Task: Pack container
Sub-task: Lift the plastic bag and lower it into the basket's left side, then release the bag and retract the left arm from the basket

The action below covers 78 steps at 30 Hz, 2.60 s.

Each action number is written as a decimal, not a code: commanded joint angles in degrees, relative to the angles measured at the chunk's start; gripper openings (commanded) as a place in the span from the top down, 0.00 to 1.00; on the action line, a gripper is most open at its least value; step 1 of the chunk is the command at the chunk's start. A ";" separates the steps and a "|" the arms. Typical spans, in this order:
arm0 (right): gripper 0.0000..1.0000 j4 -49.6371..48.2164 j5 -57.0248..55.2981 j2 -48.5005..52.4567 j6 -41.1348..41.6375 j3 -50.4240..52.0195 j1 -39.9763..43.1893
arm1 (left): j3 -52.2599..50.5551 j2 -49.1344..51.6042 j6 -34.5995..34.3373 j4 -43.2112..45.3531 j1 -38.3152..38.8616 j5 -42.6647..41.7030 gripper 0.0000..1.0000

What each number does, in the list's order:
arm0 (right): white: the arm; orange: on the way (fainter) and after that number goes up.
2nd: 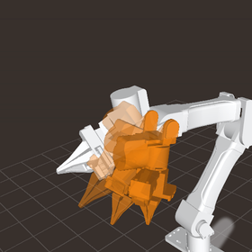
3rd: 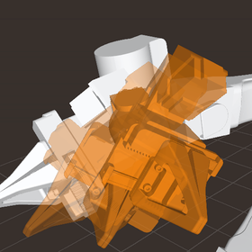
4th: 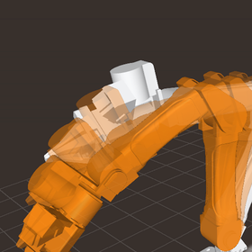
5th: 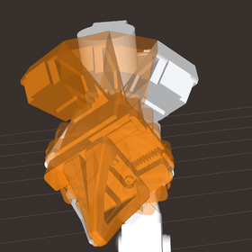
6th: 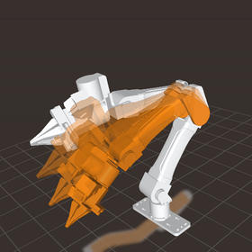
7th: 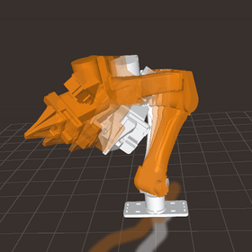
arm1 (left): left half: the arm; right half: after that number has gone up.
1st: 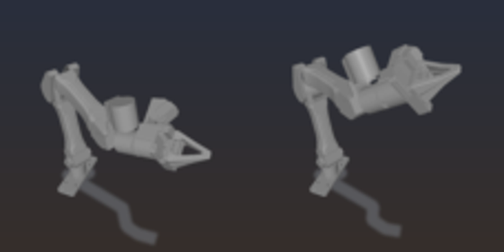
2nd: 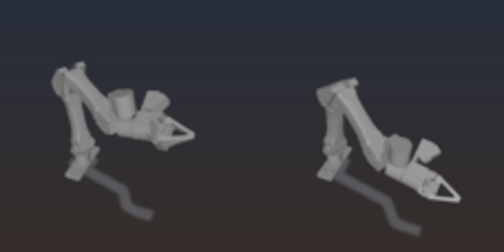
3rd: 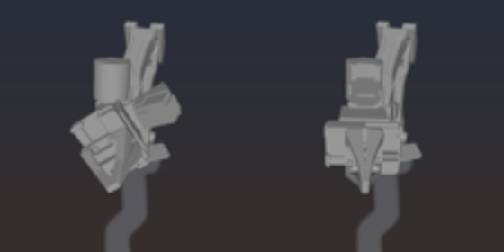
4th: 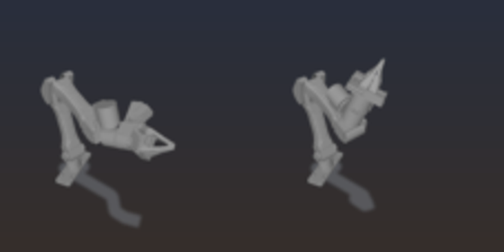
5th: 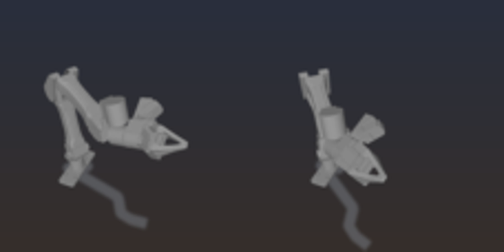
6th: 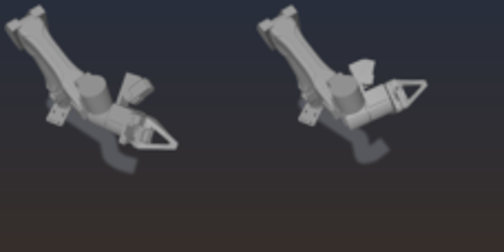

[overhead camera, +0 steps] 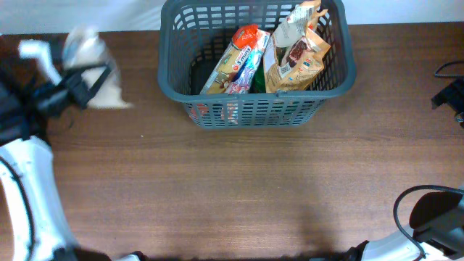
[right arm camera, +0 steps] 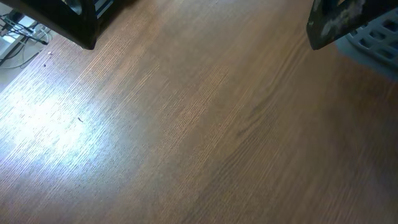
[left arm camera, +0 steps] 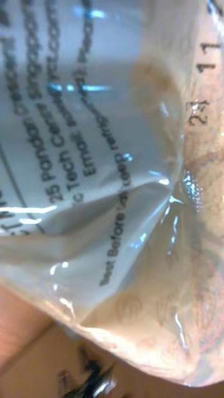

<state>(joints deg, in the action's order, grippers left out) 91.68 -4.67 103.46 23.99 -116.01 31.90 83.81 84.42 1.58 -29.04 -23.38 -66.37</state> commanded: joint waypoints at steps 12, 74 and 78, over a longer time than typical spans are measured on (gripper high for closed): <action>0.01 -0.02 -0.11 -0.85 0.50 0.09 0.33 | 21.03 -1.38 1.81 -0.17 36.13 39.71 0.98; 0.01 -0.02 -0.11 -0.85 0.50 0.09 0.33 | 26.99 -21.73 8.11 -41.42 38.47 85.90 0.01; 0.01 -0.02 -0.11 -0.85 0.50 0.09 0.33 | 26.51 -23.89 7.43 -46.62 36.44 85.92 0.01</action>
<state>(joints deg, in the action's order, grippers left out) 91.68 -4.67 103.46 24.01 -116.03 31.90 111.07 62.81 10.46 -72.84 14.68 17.43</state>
